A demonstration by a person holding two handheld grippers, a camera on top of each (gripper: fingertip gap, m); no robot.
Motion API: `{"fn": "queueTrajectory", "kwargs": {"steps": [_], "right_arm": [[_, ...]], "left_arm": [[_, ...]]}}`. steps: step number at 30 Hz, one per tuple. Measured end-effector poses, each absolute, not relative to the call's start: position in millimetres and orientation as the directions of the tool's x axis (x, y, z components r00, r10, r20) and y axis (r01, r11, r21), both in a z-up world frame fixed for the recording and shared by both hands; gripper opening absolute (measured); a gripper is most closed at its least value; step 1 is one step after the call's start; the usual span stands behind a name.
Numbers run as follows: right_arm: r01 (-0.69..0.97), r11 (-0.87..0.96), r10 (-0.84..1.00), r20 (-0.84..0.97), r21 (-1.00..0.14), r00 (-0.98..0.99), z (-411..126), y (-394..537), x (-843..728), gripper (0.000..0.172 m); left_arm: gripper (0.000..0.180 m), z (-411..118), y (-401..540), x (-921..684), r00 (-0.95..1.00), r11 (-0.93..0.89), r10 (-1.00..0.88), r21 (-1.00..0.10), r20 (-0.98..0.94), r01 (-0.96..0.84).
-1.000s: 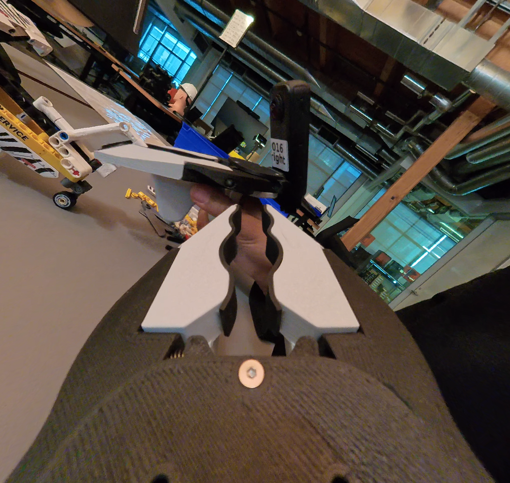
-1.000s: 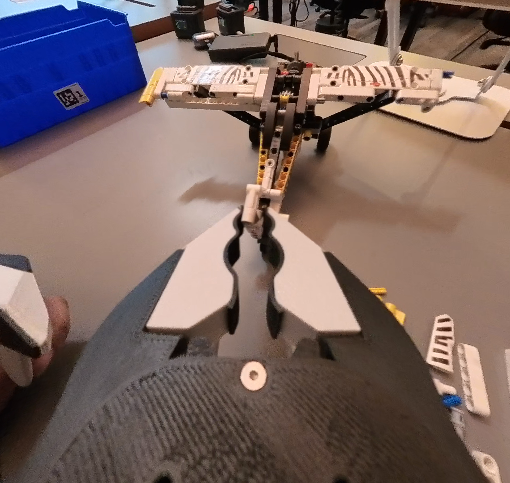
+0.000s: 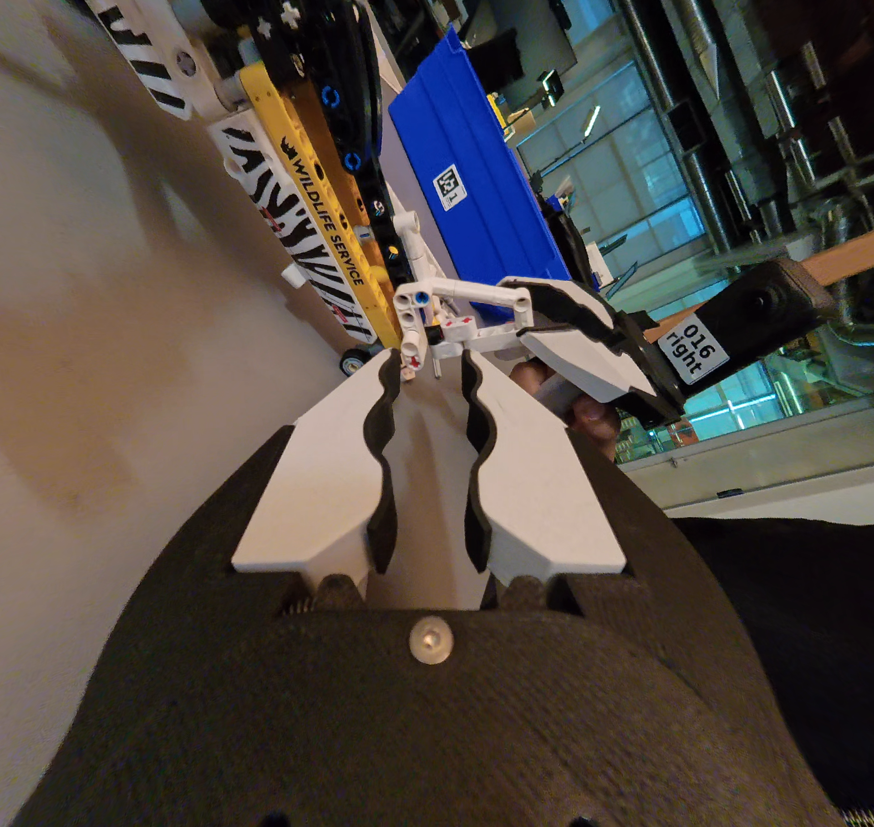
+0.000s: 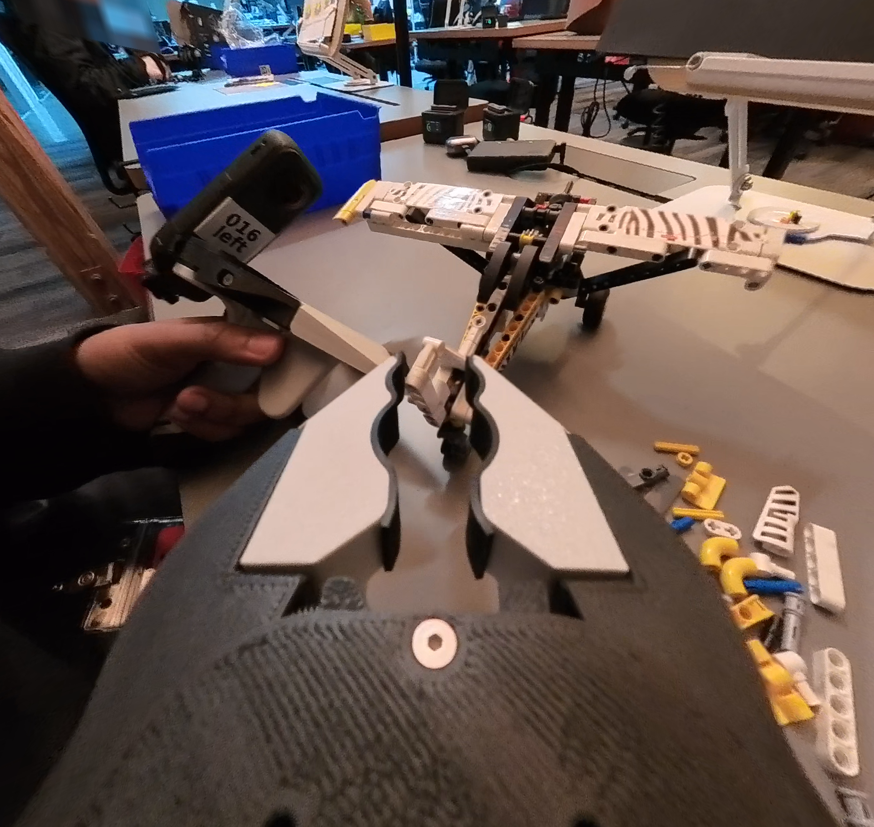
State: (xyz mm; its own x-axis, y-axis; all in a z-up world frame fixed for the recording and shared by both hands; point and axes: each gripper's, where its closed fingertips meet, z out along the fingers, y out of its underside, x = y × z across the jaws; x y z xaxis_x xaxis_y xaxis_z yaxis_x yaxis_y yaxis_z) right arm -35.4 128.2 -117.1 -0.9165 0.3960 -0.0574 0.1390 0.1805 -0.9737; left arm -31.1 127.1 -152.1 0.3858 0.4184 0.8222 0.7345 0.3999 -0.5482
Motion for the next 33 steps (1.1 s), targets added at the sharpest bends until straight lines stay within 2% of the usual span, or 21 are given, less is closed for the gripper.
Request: {"fn": "queueTrajectory", "kwargs": {"steps": [5,10,11,15,18,24,33], "right_arm": [[0.076,0.181,0.416,0.007,-0.981,-0.909,-107,137,-42,0.028],[0.101,0.216,0.345,-0.021,-0.971,-0.939,-117,134,-35,0.031],[0.101,0.228,0.341,-0.018,-0.969,-0.94,-118,134,-35,0.031],[0.041,0.274,0.347,0.059,-0.961,-0.936,-120,134,-34,0.031],[0.074,0.363,0.349,0.062,-0.929,-0.935,-140,128,-36,0.039],[0.024,0.463,0.387,0.178,-0.886,-0.905,-159,126,-44,0.033],[0.057,0.442,0.398,0.139,-0.895,-0.907,-159,129,-43,0.03]], "left_arm": [[0.011,-157,131,-35,0.387,0.363,0.446,-0.558,0.807,0.746],[0.011,-158,130,-37,0.374,0.374,0.428,-0.537,0.823,0.756],[0.007,-158,130,-37,0.376,0.371,0.432,-0.541,0.82,0.754],[0.006,-158,130,-37,0.378,0.365,0.427,-0.539,0.821,0.759],[0.005,-157,130,-36,0.376,0.367,0.402,-0.523,0.835,0.77],[0.004,-156,130,-35,0.391,0.357,0.392,-0.53,0.833,0.769],[0.005,-155,131,-35,0.408,0.341,0.392,-0.542,0.825,0.768]]}}
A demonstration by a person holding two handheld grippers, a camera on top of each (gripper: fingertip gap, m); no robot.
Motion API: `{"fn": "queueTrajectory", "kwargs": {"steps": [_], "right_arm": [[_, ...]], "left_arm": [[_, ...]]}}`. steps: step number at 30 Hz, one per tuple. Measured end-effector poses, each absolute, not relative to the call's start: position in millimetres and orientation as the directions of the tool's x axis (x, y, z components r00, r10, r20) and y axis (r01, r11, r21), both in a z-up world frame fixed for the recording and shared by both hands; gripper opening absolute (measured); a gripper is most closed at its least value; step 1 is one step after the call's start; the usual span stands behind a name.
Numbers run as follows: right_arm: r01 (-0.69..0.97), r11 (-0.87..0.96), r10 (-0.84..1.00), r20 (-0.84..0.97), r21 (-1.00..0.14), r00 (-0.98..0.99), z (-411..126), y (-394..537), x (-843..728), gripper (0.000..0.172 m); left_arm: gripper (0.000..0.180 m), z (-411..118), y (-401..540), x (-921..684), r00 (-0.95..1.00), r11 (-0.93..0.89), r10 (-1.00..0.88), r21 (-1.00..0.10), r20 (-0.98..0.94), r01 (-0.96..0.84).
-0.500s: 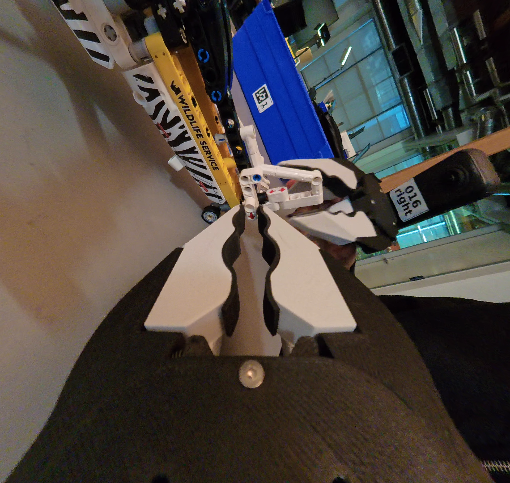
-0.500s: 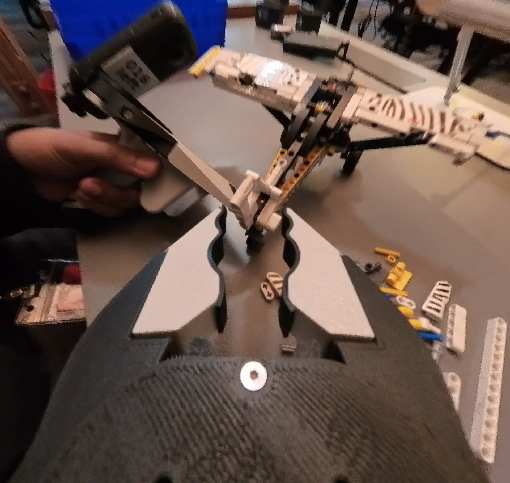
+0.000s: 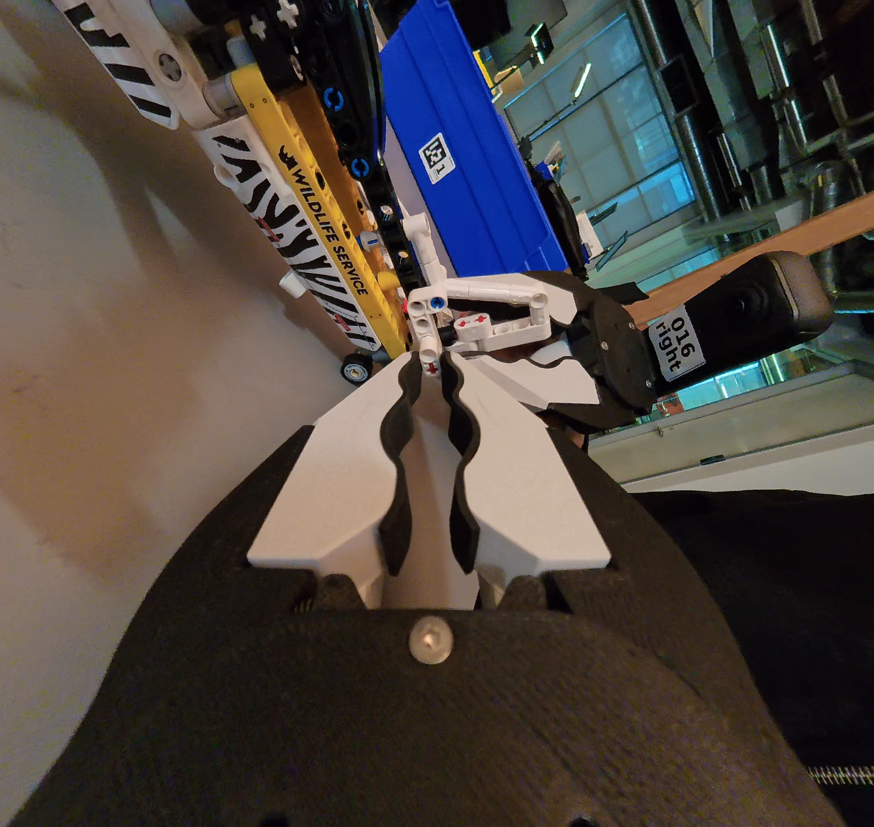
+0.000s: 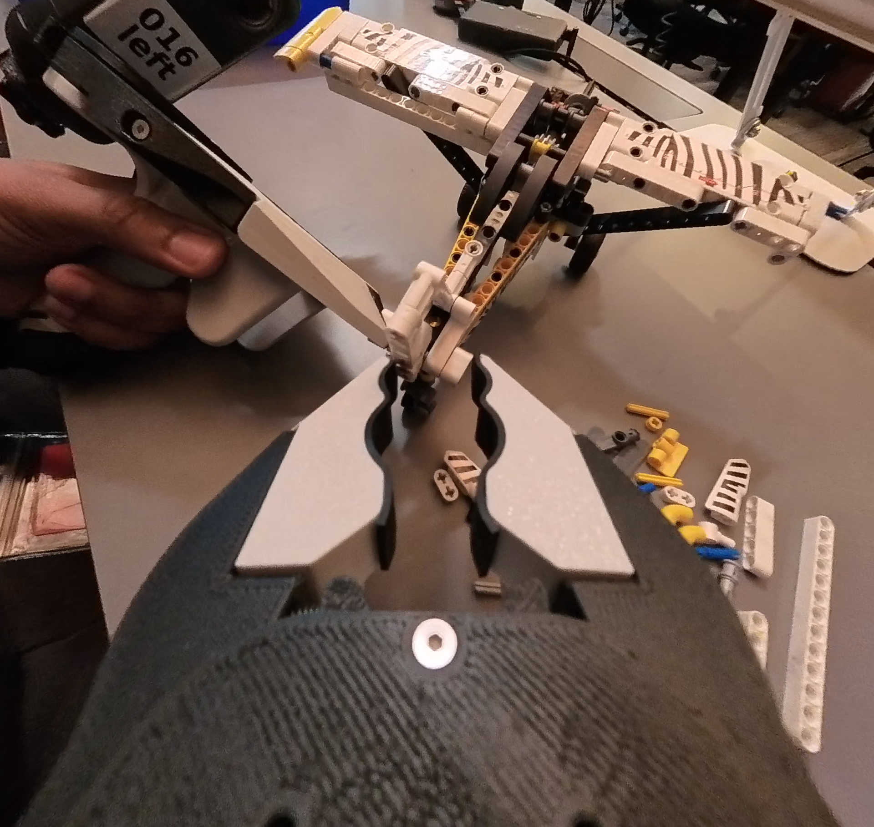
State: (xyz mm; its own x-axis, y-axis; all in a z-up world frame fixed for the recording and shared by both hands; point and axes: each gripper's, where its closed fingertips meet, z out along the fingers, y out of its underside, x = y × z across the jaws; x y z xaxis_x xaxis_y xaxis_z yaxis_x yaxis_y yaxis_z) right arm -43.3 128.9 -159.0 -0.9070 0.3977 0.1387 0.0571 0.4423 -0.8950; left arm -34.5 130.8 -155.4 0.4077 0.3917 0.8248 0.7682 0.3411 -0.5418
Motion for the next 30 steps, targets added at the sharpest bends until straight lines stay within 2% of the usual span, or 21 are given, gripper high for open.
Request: {"fn": "queueTrajectory", "kwargs": {"steps": [8,27,30], "right_arm": [[0.093,0.413,0.392,0.085,-0.906,-0.916,-157.0,130.9,-41.8,0.027],[0.093,0.429,0.404,0.099,-0.898,-0.909,-159.8,131.9,-43.4,0.027],[0.094,0.428,0.404,0.097,-0.899,-0.909,-159.7,131.0,-42.4,0.026]], "left_arm": [[0.006,-153.2,131.0,-31.2,0.403,0.329,0.341,-0.509,0.849,0.795],[0.005,-154.7,128.9,-29.7,0.403,0.334,0.377,-0.528,0.834,0.781],[0.005,-154.5,127.0,-27.0,0.384,0.347,0.361,-0.504,0.85,0.791]]}}
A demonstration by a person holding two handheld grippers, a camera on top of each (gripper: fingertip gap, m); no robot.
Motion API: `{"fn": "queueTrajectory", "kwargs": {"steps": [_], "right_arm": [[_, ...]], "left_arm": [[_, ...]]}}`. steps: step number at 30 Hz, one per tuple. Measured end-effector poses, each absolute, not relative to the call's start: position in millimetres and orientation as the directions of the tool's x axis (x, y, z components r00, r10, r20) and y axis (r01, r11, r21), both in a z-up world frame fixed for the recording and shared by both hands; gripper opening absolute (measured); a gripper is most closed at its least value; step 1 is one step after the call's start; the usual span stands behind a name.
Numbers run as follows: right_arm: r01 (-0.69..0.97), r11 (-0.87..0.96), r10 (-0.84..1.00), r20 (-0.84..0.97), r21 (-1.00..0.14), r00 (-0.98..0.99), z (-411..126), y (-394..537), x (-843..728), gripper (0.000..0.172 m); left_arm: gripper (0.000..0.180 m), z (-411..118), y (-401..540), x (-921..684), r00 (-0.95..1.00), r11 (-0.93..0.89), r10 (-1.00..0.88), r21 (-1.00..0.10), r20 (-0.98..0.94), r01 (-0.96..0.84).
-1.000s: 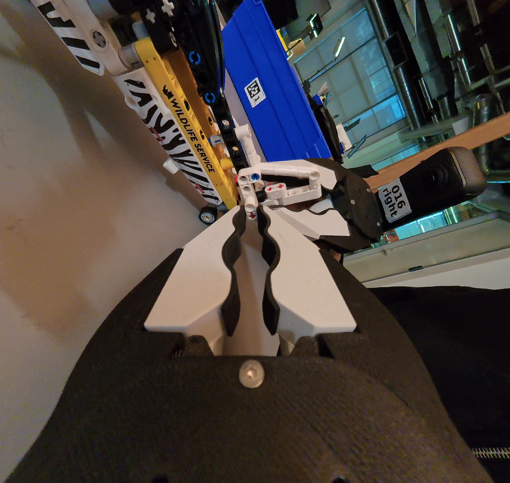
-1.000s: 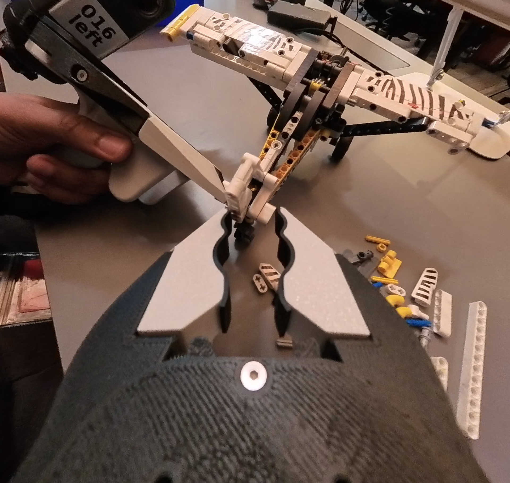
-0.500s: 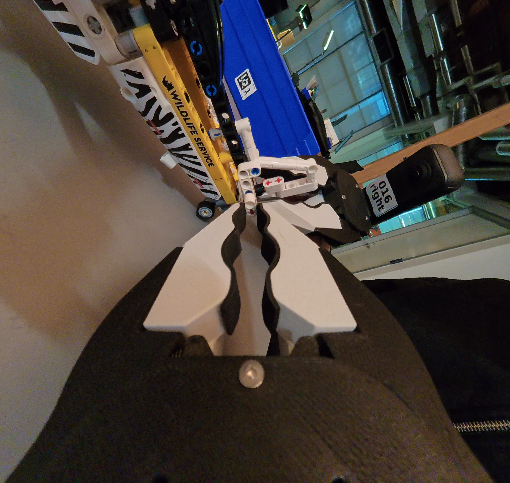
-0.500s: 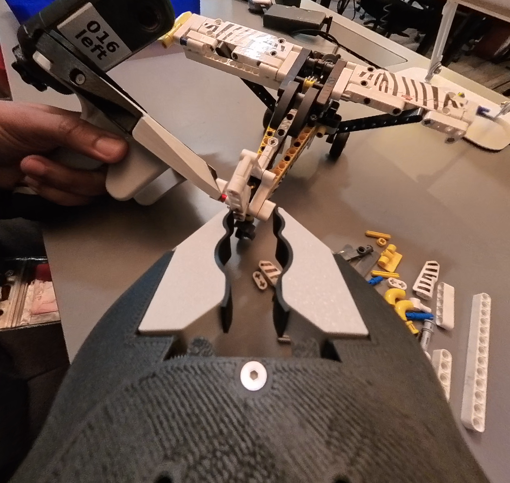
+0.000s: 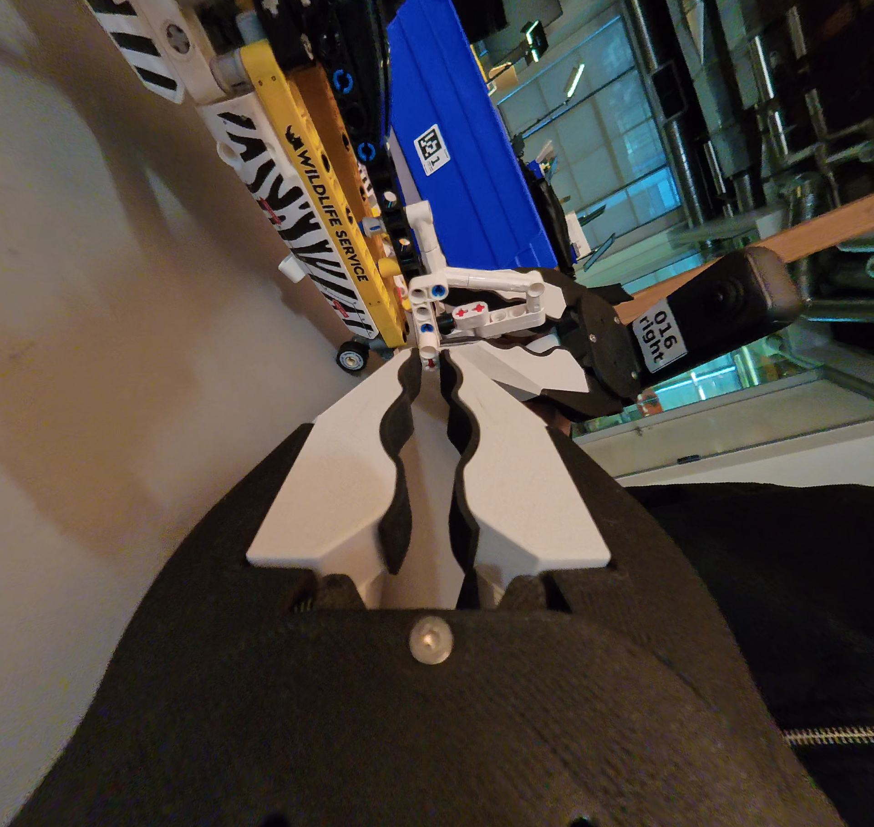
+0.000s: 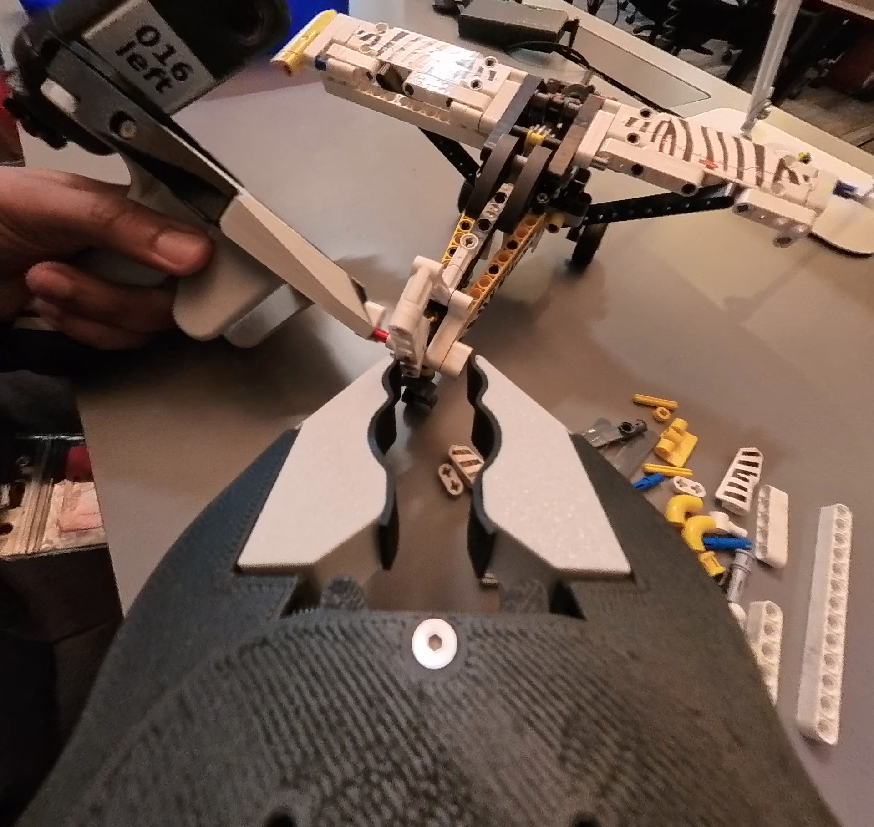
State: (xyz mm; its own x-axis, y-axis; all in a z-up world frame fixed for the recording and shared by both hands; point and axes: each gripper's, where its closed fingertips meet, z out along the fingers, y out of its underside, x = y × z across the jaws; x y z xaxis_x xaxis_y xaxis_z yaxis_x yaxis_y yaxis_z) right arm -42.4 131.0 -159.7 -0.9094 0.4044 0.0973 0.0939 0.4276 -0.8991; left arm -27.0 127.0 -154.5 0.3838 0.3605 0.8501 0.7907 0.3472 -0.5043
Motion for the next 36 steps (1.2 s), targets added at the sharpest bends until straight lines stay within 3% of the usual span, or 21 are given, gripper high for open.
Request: {"fn": "queueTrajectory", "kwargs": {"steps": [7,16,19,24,26,30,36], "right_arm": [[0.105,0.421,0.411,0.087,-0.901,-0.907,-159,129,-42,0.026],[0.148,0.378,0.492,0.063,-0.914,-0.868,-155,147,-61,0.024],[0.161,0.331,0.487,0.022,-0.93,-0.873,-149,146,-60,0.024],[0.102,0.446,0.485,0.145,-0.889,-0.862,-161,140,-59,0.025],[0.085,0.44,0.47,0.148,-0.894,-0.87,-159,139,-56,0.033],[0.029,0.314,0.461,0.125,-0.949,-0.879,-136,143,-48,0.052],[-0.141,0.097,0.397,0.168,-0.985,-0.902,-98,154,-10,0.047]], "left_arm": [[0.005,-154,125,-23,0.387,0.36,0.379,-0.519,0.841,0.776],[0.003,-143,100,-18,0.328,0.462,0.232,-0.4,0.916,0.791],[0.004,-147,92,-17,0.357,0.436,0.332,-0.478,0.873,0.762],[0.004,-141,98,-11,0.411,0.413,0.304,-0.507,0.86,0.757],[0.004,-139,96,-11,0.414,0.425,0.302,-0.51,0.859,0.747],[0.003,-135,95,-9,0.435,0.438,0.279,-0.516,0.856,0.736],[0.003,-104,107,9,0.62,0.45,0.148,-0.611,0.77,0.651]]}}
